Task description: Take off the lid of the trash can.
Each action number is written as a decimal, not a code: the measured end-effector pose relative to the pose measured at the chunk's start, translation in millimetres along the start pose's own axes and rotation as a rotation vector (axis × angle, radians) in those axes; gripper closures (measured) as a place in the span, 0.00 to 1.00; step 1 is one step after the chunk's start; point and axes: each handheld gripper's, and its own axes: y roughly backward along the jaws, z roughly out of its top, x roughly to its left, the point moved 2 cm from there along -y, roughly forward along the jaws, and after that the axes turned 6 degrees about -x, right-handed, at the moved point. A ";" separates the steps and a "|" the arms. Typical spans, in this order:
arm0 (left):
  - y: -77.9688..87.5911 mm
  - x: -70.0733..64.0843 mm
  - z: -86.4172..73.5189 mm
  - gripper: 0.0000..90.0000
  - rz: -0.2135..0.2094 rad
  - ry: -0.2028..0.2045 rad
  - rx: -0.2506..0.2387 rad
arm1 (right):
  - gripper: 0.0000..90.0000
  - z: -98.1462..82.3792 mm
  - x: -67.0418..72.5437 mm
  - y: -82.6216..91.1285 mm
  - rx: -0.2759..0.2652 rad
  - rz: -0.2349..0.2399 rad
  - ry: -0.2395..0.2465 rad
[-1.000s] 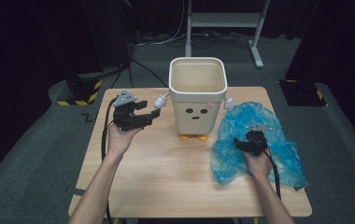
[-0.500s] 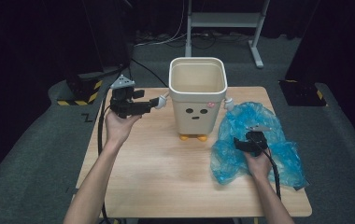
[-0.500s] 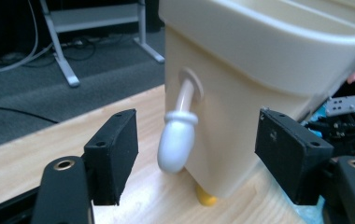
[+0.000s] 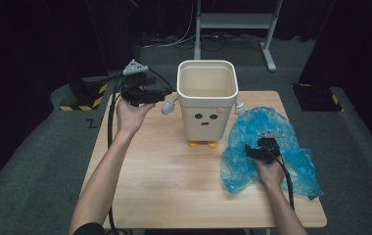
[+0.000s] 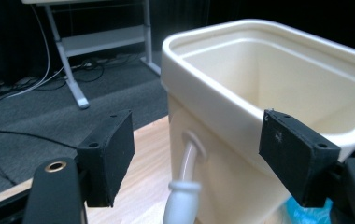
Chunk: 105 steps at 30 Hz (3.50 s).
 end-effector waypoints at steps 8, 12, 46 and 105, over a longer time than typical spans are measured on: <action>-15.9 2.2 16.1 0.30 -0.004 -0.029 0.002 | 0.31 0.0 0.1 0.0 0.000 0.000 0.000; -23.9 2.0 23.6 0.30 0.004 -0.039 0.009 | 0.31 0.0 0.3 0.3 0.002 -0.001 0.001; -96.5 14.2 33.5 0.44 -0.003 0.006 0.055 | 0.32 0.1 0.6 0.3 -0.003 -0.001 0.009; -112.4 16.0 28.1 0.85 0.039 -0.085 0.091 | 0.33 -0.1 3.5 1.1 -0.008 -0.008 0.018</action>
